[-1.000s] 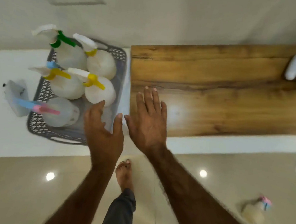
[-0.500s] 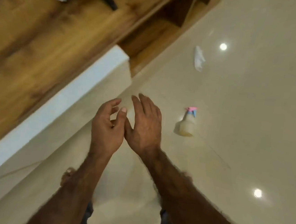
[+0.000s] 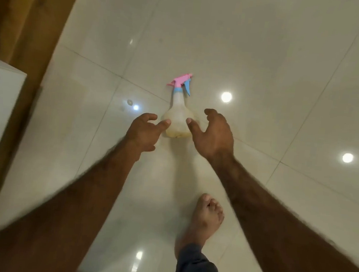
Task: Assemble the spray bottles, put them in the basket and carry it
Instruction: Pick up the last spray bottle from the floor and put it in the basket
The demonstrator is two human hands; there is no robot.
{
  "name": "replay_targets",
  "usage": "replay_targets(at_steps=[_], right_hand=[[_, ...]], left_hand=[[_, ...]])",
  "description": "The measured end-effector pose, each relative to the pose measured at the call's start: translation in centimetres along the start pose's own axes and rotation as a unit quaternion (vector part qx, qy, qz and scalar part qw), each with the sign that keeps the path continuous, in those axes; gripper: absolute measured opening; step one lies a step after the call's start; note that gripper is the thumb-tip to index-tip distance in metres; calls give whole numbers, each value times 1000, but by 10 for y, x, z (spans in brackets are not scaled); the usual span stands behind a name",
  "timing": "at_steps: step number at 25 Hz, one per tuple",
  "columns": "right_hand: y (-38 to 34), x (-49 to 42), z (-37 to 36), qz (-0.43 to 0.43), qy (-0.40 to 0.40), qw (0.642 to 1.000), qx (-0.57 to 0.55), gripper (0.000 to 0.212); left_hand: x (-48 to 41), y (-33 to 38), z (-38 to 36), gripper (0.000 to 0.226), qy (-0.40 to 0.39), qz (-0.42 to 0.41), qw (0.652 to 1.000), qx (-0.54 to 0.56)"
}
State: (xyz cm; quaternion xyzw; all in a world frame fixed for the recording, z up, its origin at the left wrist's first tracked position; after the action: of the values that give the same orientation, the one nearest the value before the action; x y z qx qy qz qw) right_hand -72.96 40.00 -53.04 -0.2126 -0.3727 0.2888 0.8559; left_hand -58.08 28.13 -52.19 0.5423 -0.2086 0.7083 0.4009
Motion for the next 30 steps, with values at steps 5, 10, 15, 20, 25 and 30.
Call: replay_targets(at_steps=[5,10,15,20,25,30], right_hand=[[44,-47,-44,-99,-45,982,-154,80],[35,-59,-53,-79,-103,965,-226,49],[-25,-7,-24,-6,-87,976,-198,49],[-152,65,23,89,-66,981,-158,64],[-307,144,38,199,-68,970,-120,84],[-458,229,5,308,-95,943,-82,88]], left_hand=[[-77,-5,-28,73,-64,49,996,34],[-84,1,-29,55,-118,19,988,103],[-13,-9,21,61,-135,-5,982,129],[103,-1,130,58,-156,-105,972,140],[215,-29,267,65,-81,-183,962,187],[289,-112,409,66,-27,-227,932,282]])
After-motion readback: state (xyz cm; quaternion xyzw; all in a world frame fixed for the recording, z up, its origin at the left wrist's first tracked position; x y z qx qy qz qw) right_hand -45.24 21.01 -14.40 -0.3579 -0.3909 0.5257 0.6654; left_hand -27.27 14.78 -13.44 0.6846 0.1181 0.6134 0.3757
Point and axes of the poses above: each hand's wrist, its own x-axis away from the middle knuckle, its own z-axis out of the back of the hand, y = z × x, the point moved 5 cm from there along -x, towards the middle knuckle, and after that the axes turned 12 degrees about z, right-handed, at the moved point
